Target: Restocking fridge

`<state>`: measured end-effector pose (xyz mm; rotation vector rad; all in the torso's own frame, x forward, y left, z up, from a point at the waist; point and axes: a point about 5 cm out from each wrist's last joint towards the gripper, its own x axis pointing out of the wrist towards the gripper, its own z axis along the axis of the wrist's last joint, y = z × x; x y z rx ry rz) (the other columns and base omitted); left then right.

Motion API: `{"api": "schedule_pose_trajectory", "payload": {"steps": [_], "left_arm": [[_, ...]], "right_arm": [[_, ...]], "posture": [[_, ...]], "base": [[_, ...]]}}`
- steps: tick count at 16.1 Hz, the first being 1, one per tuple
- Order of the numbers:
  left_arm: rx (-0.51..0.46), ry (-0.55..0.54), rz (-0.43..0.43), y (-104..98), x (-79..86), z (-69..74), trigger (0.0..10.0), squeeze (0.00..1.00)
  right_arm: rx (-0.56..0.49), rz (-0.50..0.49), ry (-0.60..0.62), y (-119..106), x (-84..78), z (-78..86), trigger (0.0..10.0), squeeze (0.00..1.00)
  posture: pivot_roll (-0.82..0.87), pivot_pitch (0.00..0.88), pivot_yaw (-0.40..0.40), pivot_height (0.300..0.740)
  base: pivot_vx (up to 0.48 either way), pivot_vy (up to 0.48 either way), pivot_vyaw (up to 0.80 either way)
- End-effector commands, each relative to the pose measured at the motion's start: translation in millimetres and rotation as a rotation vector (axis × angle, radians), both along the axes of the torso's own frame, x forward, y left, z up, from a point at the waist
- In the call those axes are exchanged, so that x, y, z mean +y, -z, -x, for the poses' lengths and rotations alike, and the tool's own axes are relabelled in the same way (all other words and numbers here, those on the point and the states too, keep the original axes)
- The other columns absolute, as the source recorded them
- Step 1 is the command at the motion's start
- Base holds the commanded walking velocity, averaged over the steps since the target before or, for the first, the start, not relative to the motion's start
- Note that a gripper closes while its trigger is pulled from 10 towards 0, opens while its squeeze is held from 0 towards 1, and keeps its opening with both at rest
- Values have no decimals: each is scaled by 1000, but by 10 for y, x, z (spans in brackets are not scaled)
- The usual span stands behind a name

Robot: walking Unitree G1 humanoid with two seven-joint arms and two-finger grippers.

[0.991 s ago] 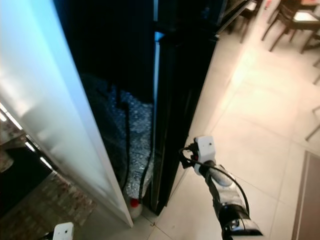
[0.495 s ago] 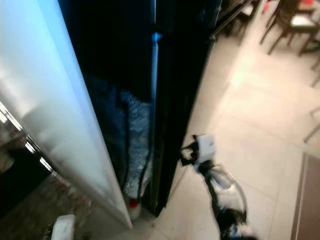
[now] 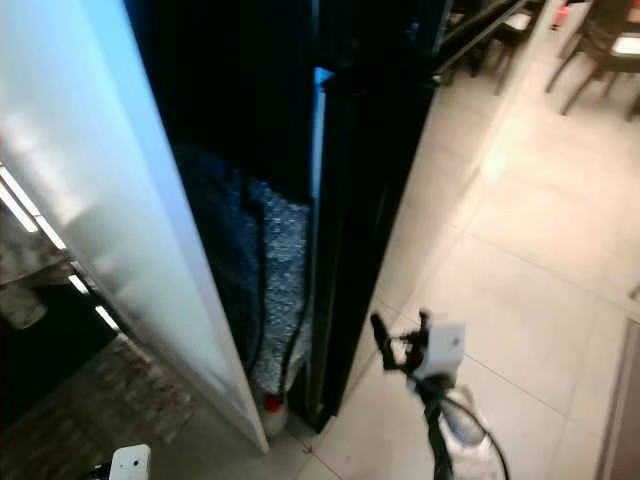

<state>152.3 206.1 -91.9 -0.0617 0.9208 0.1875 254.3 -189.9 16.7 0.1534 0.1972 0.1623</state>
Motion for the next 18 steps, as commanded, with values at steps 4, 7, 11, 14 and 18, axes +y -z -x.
{"api": "schedule_pose_trajectory", "payload": {"steps": [4,7,11,14,18], "left_arm": [[5,-8,-5,6,11,18,10000,0],[2,-16,-10,-2,35,10,10000,0],[1,-21,-15,-5,59,15,10000,0],[-6,-35,-8,-6,58,15,10000,0],[1,-30,-10,1,68,40,10000,0]], "right_arm": [[454,70,81,709,-36,408,10000,0],[729,184,96,1007,-67,809,10000,0],[733,212,43,1029,-5,817,10000,0],[742,183,74,1036,45,802,10000,0],[757,130,160,1047,81,803,10000,0]], "posture": [[-97,56,21,740],[-87,55,24,740],[-85,55,27,740],[-71,46,27,740],[-70,32,37,740]], "base": [[0,0,0],[0,0,0],[0,0,0],[0,0,0],[-61,0,0]]}}
